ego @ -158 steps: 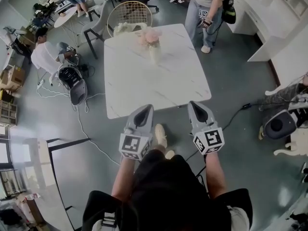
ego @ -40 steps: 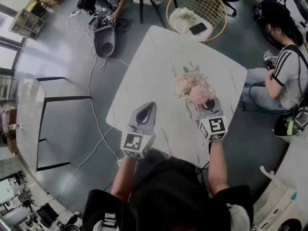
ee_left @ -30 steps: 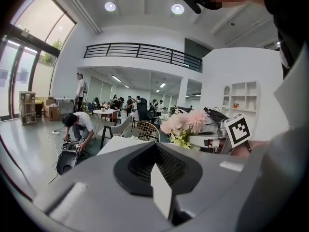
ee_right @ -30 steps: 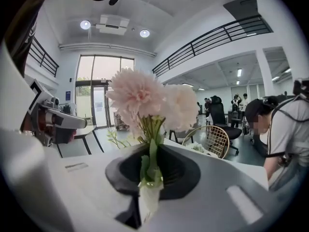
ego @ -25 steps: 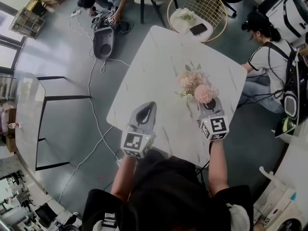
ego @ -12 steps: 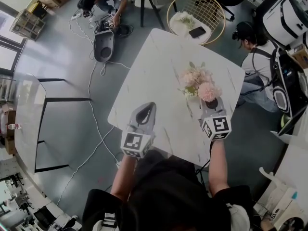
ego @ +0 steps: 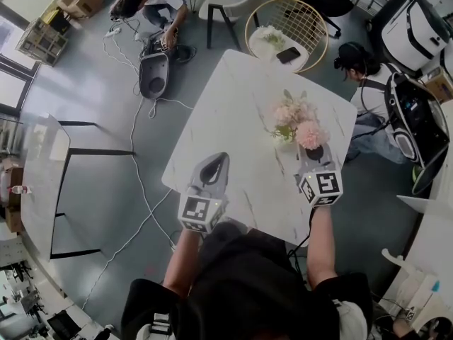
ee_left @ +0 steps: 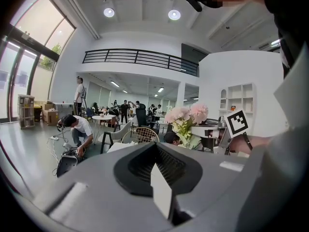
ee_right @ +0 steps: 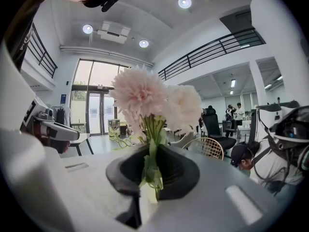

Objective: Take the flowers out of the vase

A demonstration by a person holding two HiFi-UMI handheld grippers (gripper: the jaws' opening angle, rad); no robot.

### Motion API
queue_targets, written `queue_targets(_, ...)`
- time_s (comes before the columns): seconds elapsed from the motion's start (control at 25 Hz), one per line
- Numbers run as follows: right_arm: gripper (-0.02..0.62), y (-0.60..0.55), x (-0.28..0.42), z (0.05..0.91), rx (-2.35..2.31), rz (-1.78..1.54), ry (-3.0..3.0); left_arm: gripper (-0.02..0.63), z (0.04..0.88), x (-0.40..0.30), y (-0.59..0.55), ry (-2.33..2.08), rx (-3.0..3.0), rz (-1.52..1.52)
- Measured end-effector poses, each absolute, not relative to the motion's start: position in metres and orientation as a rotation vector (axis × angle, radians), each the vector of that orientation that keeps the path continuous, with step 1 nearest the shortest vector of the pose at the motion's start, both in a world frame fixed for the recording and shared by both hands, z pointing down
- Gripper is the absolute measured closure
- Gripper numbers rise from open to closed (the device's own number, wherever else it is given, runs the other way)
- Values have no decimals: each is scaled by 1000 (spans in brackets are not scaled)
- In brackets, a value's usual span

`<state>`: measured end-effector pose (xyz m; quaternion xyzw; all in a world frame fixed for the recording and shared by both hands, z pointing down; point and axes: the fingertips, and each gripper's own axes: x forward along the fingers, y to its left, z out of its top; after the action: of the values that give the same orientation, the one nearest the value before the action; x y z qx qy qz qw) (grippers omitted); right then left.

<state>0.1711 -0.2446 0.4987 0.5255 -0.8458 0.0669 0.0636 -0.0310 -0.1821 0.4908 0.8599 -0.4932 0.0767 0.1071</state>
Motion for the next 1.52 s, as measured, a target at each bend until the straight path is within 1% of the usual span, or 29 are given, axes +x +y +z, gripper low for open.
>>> queue_targets(0.48,558,-234,164,468,1649,119,-2543,598,480,-54,-172,-1469,2553,193)
queue_targets(1.52,558,-199,150,406,1790,-39,-2495,598,446,-65,-155,-1363,2665,85)
